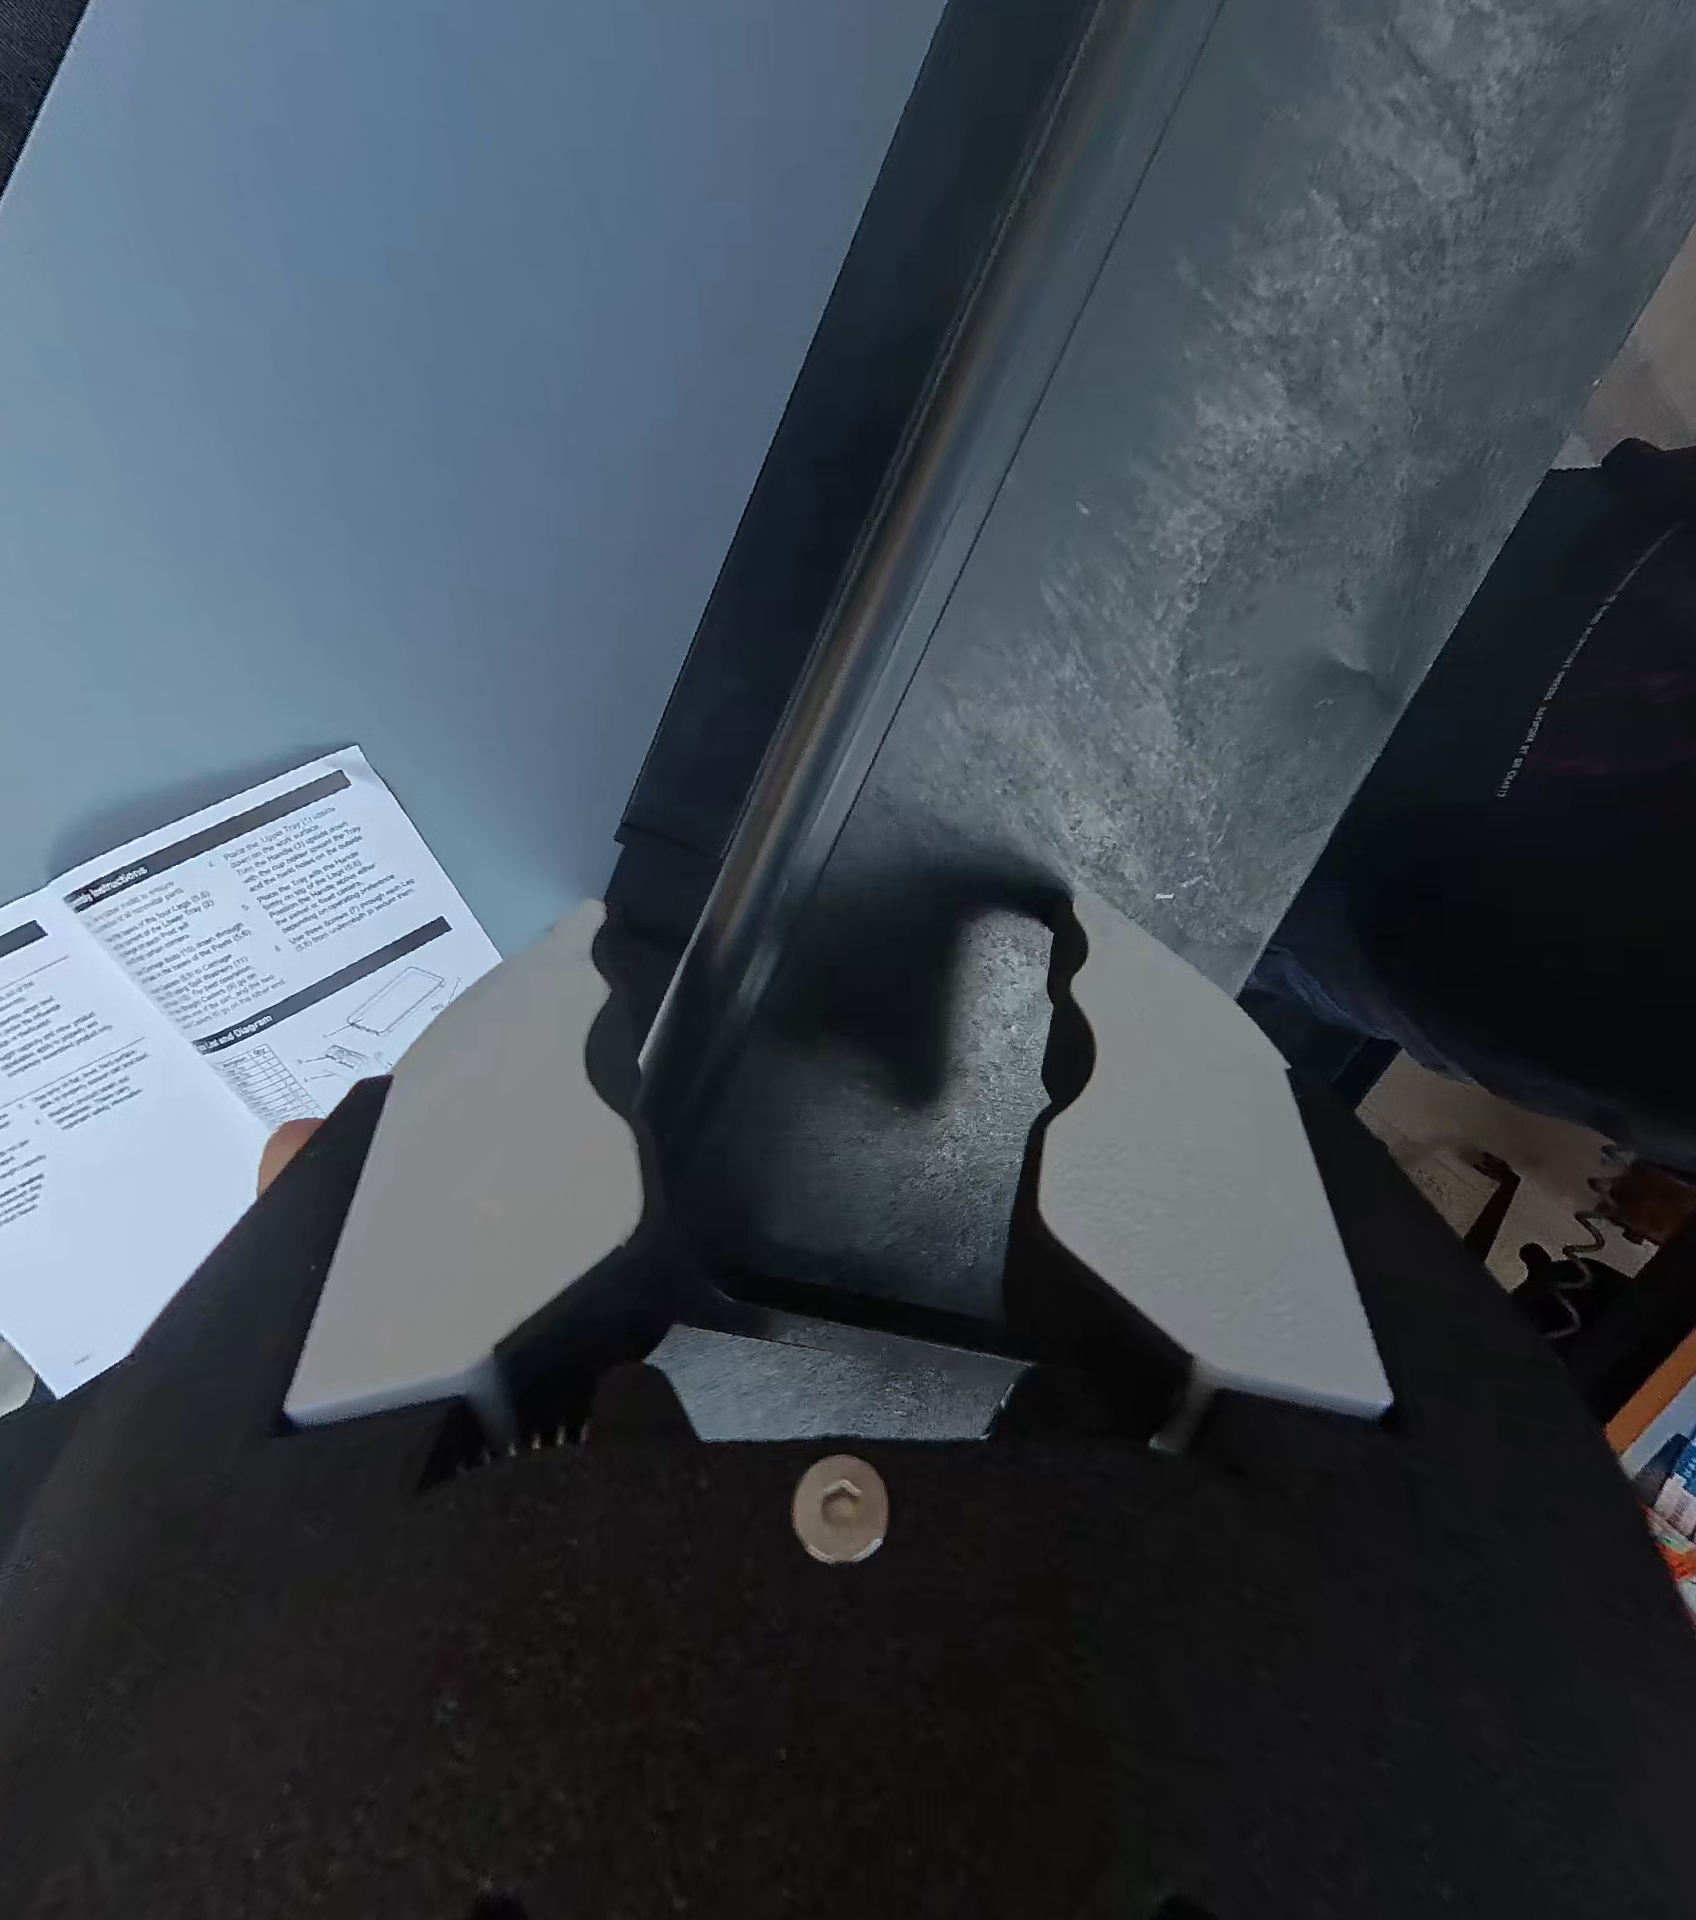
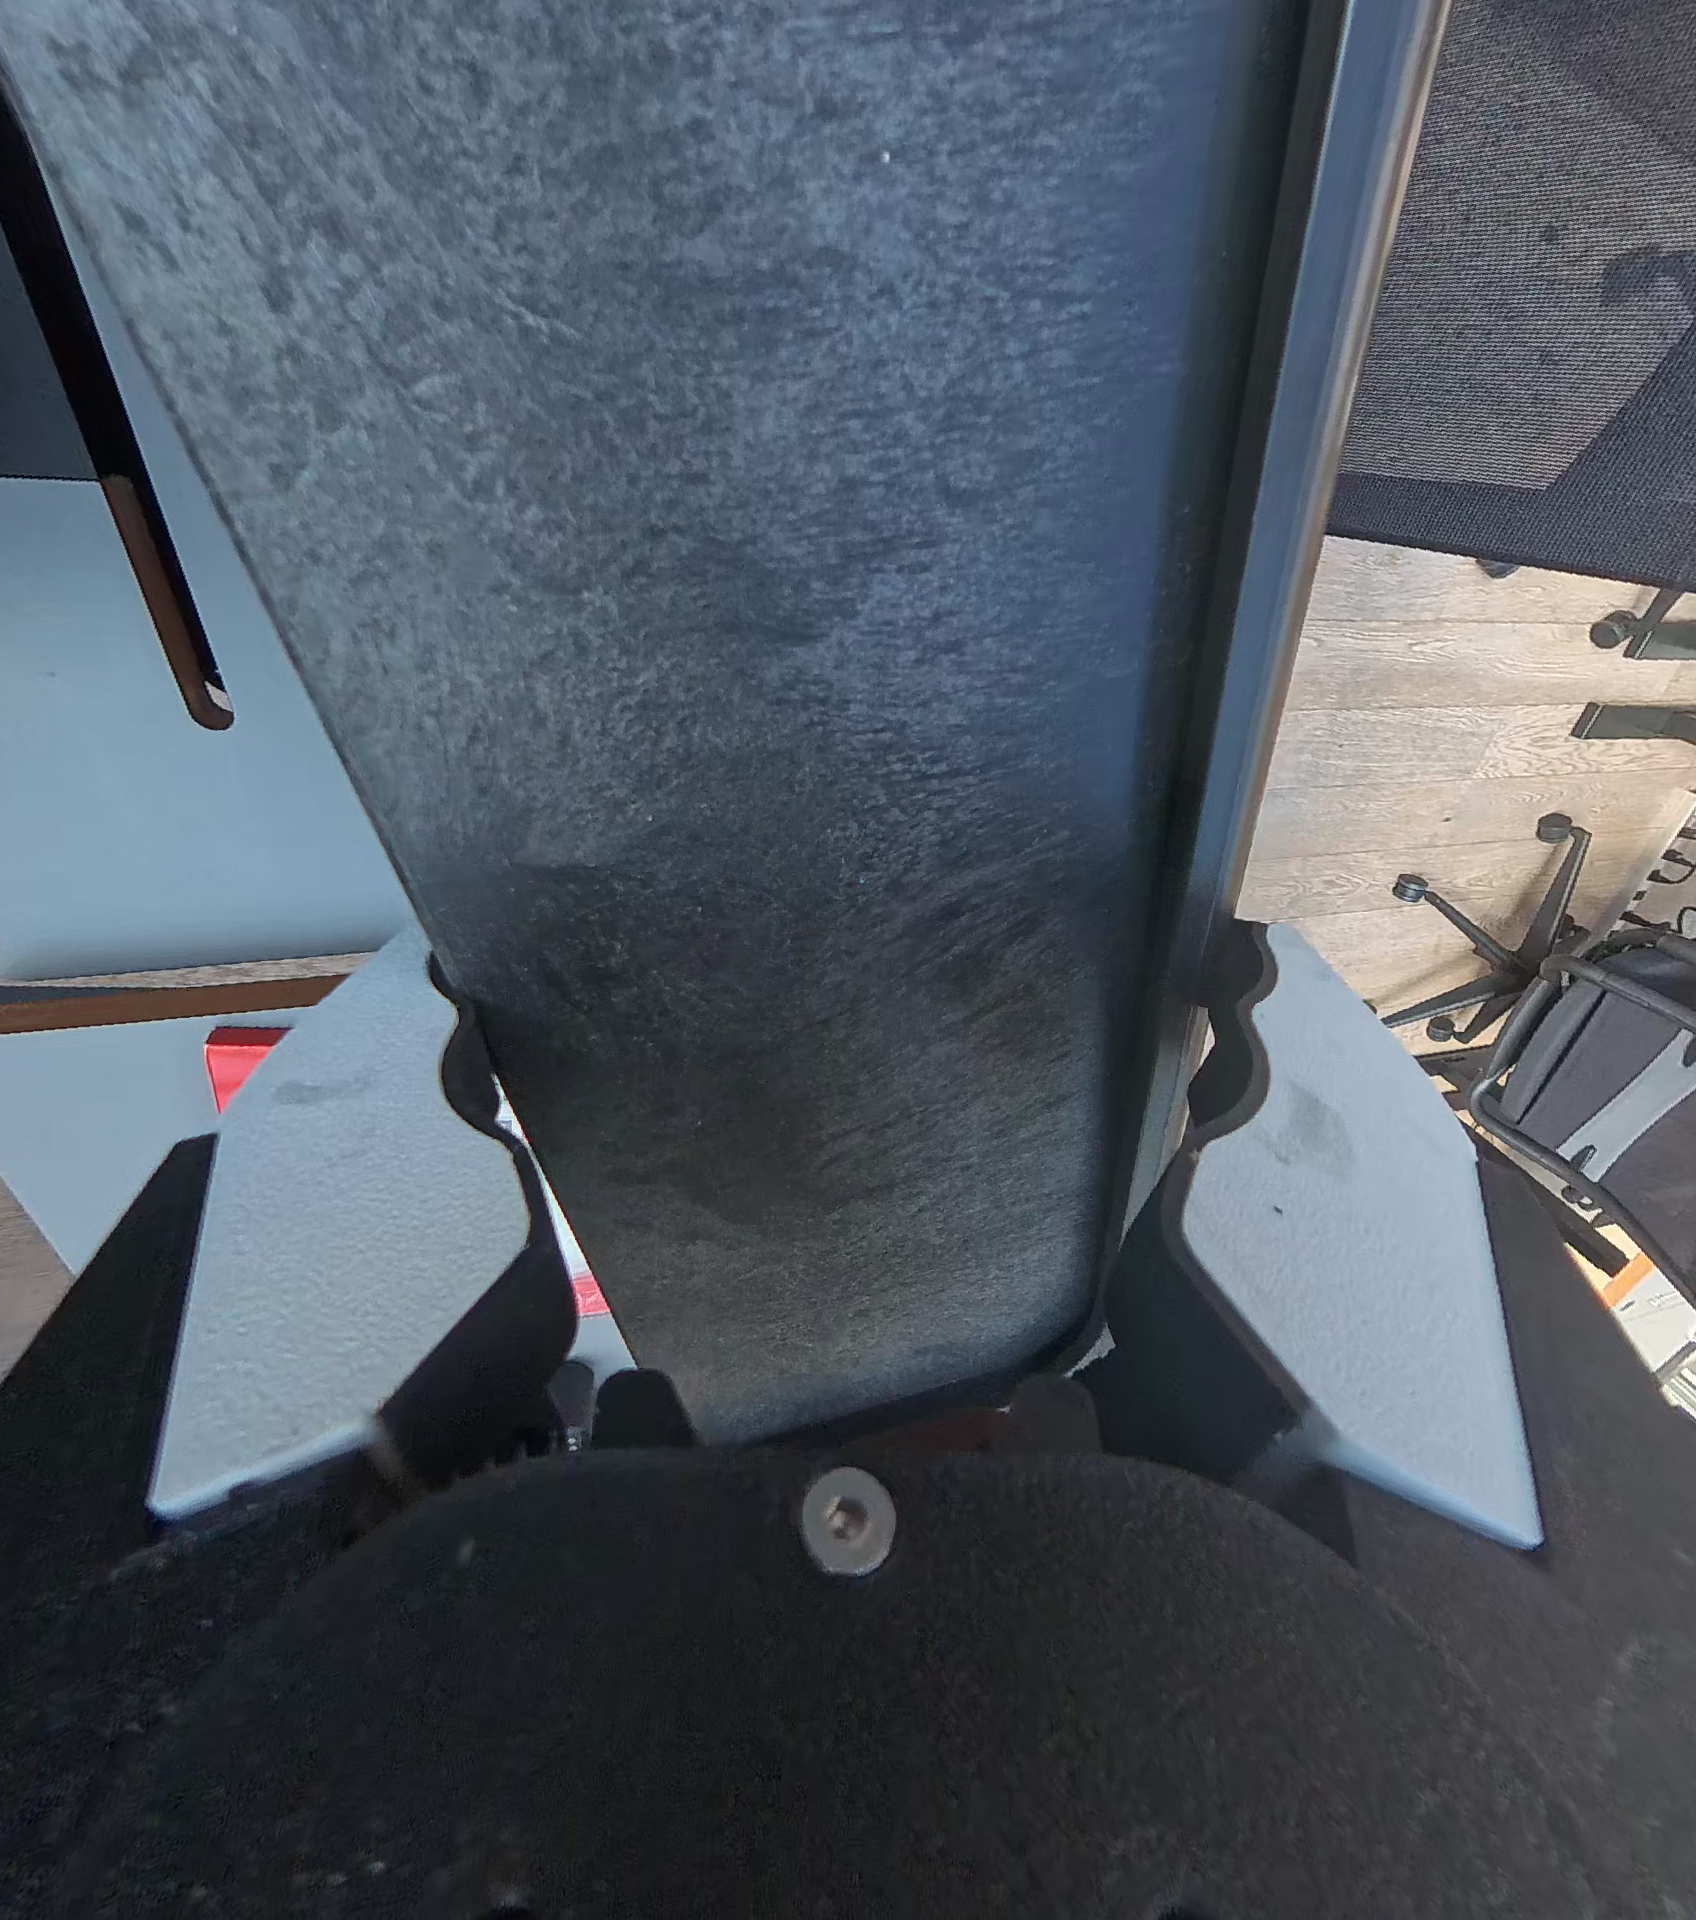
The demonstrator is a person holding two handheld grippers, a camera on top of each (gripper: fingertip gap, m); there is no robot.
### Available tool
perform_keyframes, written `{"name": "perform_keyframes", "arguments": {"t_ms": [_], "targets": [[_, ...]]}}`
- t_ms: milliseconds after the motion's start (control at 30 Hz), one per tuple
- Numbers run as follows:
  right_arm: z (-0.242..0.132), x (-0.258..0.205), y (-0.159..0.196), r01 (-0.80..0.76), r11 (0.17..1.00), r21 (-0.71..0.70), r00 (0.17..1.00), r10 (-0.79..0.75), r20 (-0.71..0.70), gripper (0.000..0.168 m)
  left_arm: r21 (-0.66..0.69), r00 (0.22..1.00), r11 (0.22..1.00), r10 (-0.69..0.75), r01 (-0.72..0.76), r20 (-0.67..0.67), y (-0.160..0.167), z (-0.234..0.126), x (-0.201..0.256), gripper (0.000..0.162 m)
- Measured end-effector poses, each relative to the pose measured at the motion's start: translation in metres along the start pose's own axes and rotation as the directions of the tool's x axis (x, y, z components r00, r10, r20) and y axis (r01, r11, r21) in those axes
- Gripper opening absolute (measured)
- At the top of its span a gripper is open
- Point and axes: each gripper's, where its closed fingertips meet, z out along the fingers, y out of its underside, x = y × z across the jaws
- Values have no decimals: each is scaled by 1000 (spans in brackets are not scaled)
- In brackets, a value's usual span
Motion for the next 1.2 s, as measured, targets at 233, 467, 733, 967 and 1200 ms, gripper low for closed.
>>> {"name": "perform_keyframes", "arguments": {"t_ms": [233, 467, 733, 967, 1200], "targets": [[-7, 3, -4, -19, 994, 112, 988, 36, -151, 119, 91, 987, 995, 17, -32, 158, -12, -12, 0, 80], [-41, -57, 6, -106, 822, 559, 715, 454, -532, 84, 639, 824, 748, -241, -179, 513, -34, -63, 71, 76], [145, -220, 26, -712, 322, 623, 491, 863, 115, 76, 810, 708, 586, -563, -22, 427, 16, 78, 119, 66], [211, -233, -18, -858, 127, 498, 352, 852, 388, 75, 373, 338, 759, -213, -534, 917, -64, 28, 130, 67], [221, -235, -84, -860, 167, 482, 417, 775, 475, 75, -72, 122, 751, 200, -656, 972, -155, 43, 151, 61]]}}
